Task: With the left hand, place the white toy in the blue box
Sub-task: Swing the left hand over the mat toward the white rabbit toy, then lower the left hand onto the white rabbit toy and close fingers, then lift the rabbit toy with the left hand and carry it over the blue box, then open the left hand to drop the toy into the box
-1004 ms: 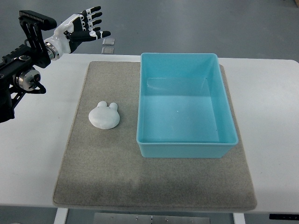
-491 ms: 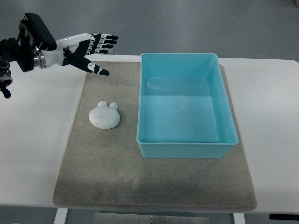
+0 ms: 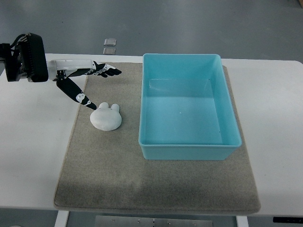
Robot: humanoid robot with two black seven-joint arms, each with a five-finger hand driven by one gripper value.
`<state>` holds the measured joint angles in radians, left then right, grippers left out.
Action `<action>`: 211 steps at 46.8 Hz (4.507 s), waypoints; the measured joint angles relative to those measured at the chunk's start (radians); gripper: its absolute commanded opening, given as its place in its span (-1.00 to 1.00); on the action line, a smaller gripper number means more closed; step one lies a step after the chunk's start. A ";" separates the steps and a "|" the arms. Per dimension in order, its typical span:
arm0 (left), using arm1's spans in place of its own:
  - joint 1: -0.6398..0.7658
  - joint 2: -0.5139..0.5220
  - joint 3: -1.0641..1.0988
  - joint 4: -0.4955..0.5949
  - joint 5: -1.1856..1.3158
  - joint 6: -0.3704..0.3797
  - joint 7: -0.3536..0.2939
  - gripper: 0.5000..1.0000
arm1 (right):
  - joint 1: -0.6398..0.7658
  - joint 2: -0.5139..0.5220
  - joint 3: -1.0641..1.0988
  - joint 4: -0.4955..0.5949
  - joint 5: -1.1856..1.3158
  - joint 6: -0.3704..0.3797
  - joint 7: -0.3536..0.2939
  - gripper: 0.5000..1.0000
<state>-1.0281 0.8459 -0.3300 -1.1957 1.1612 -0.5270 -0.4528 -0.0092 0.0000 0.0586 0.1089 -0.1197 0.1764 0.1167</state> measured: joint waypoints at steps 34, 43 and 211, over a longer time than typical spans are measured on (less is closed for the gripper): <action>0.048 -0.111 0.012 0.025 0.256 0.085 -0.001 0.93 | 0.000 0.000 0.000 0.000 0.000 0.000 0.000 0.74; 0.055 -0.120 0.029 0.034 0.317 0.111 -0.001 0.92 | 0.000 0.000 0.000 0.000 0.000 0.000 0.000 0.74; 0.016 -0.494 0.026 0.160 0.316 0.550 0.000 0.85 | 0.000 0.000 0.000 0.000 0.000 0.000 0.000 0.74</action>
<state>-1.0125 0.3518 -0.3036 -1.0353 1.4773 0.0230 -0.4531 -0.0092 0.0000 0.0583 0.1089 -0.1196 0.1764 0.1167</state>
